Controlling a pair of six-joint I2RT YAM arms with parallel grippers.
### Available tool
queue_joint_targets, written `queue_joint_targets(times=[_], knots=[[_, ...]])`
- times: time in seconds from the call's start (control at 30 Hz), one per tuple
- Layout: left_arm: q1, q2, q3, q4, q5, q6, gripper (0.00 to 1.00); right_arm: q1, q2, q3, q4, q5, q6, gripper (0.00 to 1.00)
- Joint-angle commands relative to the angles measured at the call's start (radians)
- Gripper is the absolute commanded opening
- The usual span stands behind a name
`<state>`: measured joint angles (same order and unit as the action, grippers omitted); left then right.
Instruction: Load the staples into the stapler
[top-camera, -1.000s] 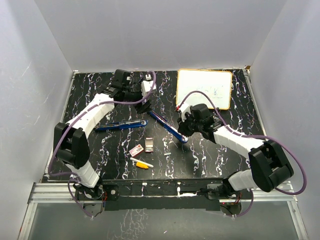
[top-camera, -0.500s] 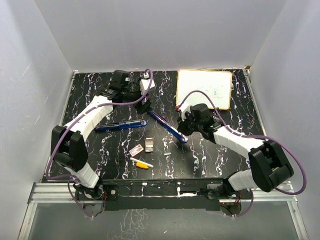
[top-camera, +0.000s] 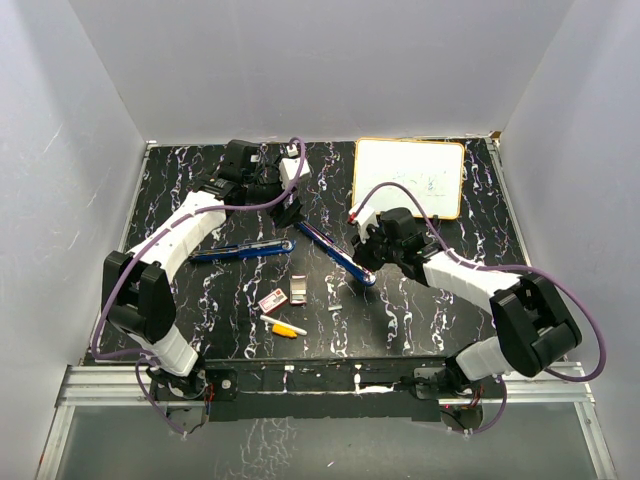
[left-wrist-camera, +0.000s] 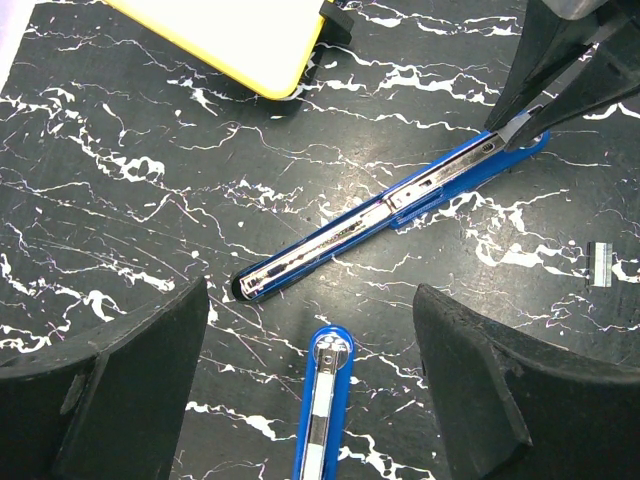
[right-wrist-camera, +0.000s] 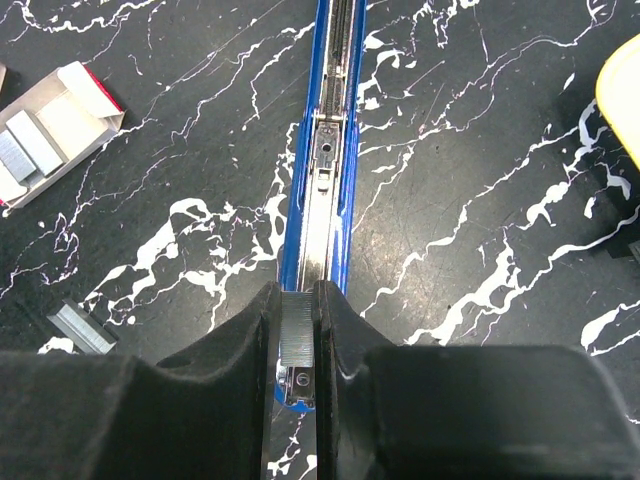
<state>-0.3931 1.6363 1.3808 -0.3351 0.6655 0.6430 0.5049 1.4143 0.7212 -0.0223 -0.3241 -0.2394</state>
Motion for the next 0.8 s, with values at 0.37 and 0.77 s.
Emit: queue_joint_targets(times=[0.37,0.77], knots=[[-0.001,-0.052,0.011,0.015,0.027,-0.008,0.81,0.007,0.022,-0.024,0.09,-0.001,-0.039,0.09],[-0.002,-0.059,0.005,0.013,0.03,-0.003,0.82,0.007,0.027,-0.017,0.081,0.005,-0.049,0.09]])
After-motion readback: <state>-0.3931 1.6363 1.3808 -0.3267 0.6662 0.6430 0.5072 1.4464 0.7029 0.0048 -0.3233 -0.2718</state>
